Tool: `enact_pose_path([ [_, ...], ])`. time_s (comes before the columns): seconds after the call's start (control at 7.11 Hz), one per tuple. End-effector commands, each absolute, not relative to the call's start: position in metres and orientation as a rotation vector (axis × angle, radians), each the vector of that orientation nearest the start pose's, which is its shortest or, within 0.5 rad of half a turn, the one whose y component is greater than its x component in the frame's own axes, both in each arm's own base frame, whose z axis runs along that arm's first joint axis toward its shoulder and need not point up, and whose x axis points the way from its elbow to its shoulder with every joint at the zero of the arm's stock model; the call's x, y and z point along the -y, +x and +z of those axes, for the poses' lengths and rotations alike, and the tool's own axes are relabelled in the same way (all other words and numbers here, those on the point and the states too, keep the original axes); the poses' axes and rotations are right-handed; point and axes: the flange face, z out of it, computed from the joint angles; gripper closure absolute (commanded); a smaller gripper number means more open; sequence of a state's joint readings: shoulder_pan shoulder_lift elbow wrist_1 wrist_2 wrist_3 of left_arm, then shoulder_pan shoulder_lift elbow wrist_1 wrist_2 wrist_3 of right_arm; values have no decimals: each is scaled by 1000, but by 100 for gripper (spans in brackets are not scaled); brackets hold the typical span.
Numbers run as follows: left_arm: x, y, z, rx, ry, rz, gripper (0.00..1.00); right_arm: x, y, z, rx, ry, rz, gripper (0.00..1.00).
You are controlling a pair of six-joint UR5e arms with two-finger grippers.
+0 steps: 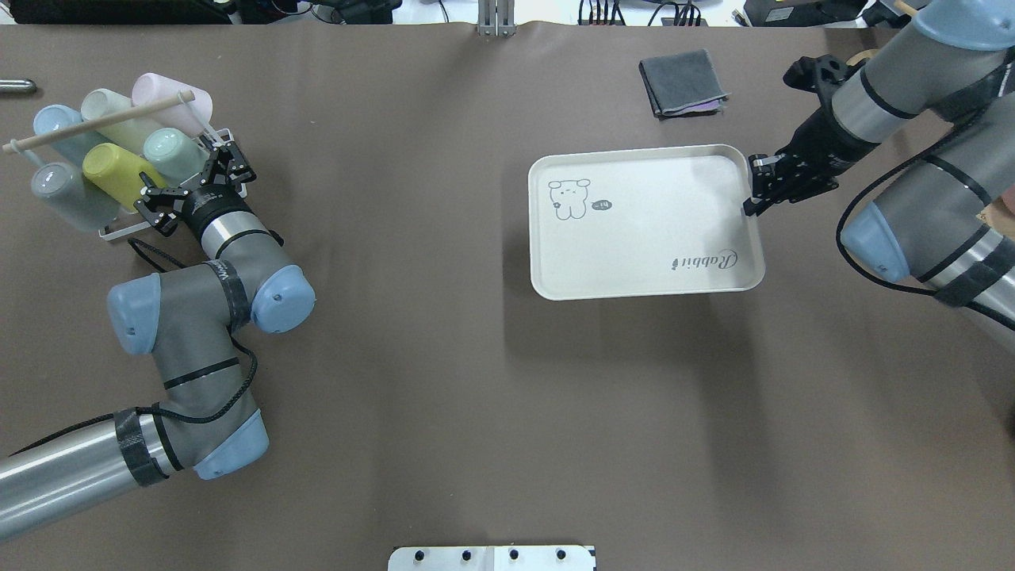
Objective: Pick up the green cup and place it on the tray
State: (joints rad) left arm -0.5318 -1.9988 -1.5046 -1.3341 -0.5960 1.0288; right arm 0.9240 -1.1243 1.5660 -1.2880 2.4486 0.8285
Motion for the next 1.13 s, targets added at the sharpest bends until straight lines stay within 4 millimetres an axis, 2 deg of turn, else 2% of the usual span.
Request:
enact_pose_path([
  [0.0, 517, 456, 469, 1151, 132, 1820, 2, 533, -409, 324, 1084, -90, -157, 100],
  [0.14, 519, 459, 477, 1152, 137, 1817, 2, 521, -435, 315, 1059, -63, -133, 100],
  [0.28, 519, 459, 482, 1153, 130, 1820, 2, 524, -447, 328, 1062, -47, -100, 100],
  [0.56, 520, 460, 481, 1167, 130, 1815, 2, 513, -469, 338, 1111, -44, -101, 100],
  [0.7, 520, 460, 479, 1167, 133, 1813, 2, 507, -485, 322, 1115, -37, -92, 100],
  [0.98, 522, 463, 480, 1167, 131, 1814, 2, 490, -506, 319, 1124, -24, -115, 100],
])
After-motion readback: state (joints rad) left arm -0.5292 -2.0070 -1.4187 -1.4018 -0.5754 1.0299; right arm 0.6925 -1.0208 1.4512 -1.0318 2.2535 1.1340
